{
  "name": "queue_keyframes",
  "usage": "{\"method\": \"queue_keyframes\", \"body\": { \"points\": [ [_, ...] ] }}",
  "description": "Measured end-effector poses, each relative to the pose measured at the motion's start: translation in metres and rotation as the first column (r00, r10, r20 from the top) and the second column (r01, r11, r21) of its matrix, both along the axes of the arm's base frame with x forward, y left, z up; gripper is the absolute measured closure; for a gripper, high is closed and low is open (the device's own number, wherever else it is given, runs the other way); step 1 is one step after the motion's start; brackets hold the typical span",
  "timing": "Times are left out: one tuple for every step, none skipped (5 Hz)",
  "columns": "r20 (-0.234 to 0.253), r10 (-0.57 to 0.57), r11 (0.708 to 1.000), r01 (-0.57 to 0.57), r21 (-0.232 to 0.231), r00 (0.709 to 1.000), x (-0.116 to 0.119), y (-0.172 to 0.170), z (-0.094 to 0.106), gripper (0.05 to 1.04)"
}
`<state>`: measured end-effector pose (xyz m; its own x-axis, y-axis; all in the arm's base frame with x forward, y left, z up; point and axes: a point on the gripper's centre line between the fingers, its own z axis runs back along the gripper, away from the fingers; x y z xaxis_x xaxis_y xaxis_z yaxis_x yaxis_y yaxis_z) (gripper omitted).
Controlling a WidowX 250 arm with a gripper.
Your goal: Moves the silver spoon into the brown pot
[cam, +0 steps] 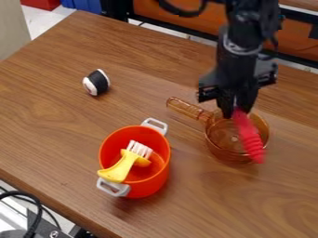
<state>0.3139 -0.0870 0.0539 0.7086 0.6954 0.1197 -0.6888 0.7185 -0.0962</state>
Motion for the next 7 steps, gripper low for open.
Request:
{"method": "queue_keyframes", "body": {
  "points": [
    [-0.028, -0.054, 0.999, 0.054, 0.005, 0.998, -0.007, -0.006, -0.011, 0.811],
    [-0.025, -0.096, 0.995, 0.095, -0.013, 0.995, -0.009, -0.012, -0.012, 0.811],
    [-0.029, -0.139, 0.990, 0.139, 0.003, 0.990, -0.010, -0.019, -0.022, 0.811],
    [-0.022, -0.164, 0.986, 0.164, 0.014, 0.986, -0.009, -0.022, -0.023, 0.758],
    [-0.056, -0.176, 0.984, 0.177, 0.006, 0.983, -0.008, -0.021, -0.028, 0.586],
    [-0.073, -0.171, 0.985, 0.171, -0.006, 0.983, -0.008, -0.016, -0.027, 0.305],
    [-0.093, -0.167, 0.986, 0.167, -0.017, 0.981, -0.009, -0.011, -0.025, 0.095]
  ]
}}
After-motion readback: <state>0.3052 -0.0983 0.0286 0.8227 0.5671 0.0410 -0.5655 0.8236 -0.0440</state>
